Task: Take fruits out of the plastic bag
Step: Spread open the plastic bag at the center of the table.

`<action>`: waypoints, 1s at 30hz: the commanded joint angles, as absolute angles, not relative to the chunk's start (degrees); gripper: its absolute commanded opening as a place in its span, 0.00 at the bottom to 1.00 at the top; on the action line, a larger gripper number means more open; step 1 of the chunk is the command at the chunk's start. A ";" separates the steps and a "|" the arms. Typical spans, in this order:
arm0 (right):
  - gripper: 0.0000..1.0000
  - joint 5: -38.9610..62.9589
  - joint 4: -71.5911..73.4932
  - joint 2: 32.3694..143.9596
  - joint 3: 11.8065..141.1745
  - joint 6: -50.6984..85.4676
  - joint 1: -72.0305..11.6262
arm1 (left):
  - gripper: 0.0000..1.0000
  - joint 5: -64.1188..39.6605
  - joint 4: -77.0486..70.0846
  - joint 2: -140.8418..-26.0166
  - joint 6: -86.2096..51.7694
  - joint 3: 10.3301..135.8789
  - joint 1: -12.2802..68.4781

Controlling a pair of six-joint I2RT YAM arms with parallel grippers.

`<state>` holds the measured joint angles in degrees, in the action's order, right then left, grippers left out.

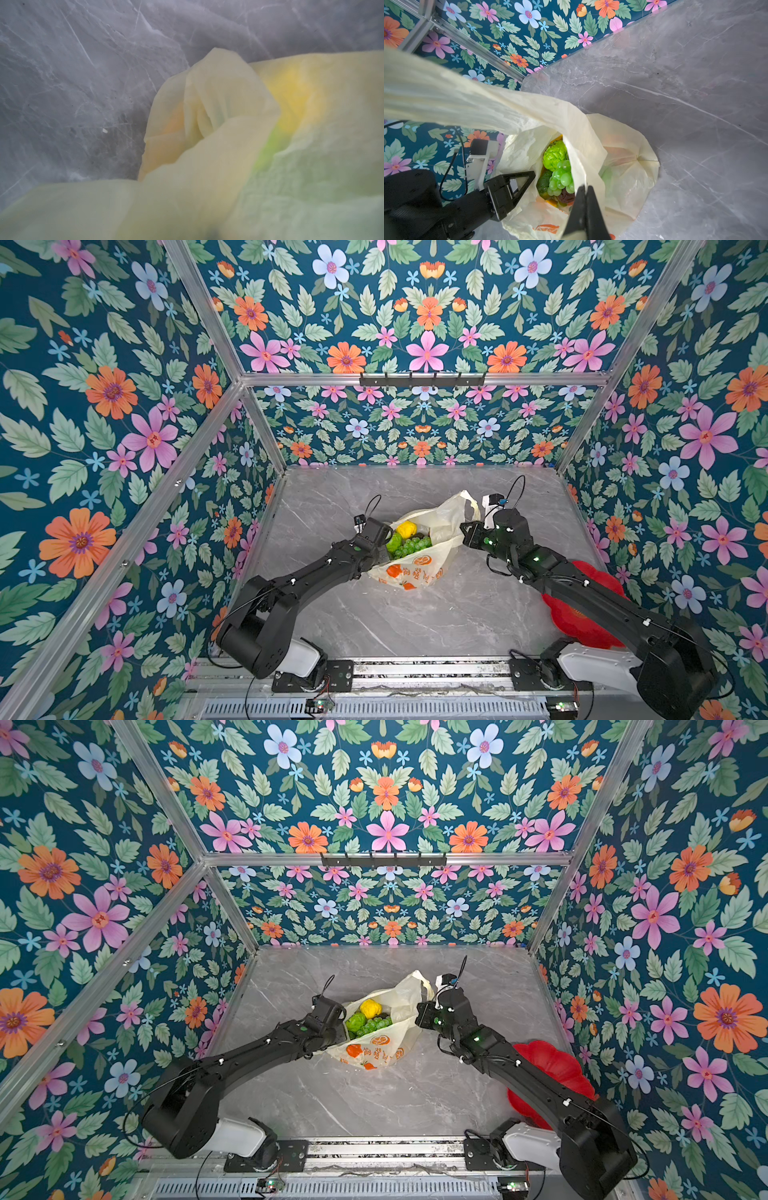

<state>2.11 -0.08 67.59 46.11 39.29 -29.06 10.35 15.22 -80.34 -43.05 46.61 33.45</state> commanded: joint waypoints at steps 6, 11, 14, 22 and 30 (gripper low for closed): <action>0.00 16.71 6.48 67.73 40.03 46.20 -15.91 | 0.00 4.60 1.24 -65.27 -37.77 39.56 30.08; 0.00 20.67 8.34 69.44 39.51 47.36 -16.33 | 0.00 -1.02 -2.86 -66.62 -34.97 40.24 30.34; 0.06 14.90 0.25 68.10 42.61 42.90 -19.05 | 0.00 0.07 -2.04 -68.49 -32.98 42.20 32.16; 0.68 -3.82 -22.24 63.06 51.68 33.75 -24.41 | 0.00 4.90 0.96 -69.39 -30.06 45.52 35.07; 0.83 -25.49 -42.61 62.27 64.39 28.34 -33.29 | 0.00 5.51 1.01 -69.74 -30.32 46.06 35.33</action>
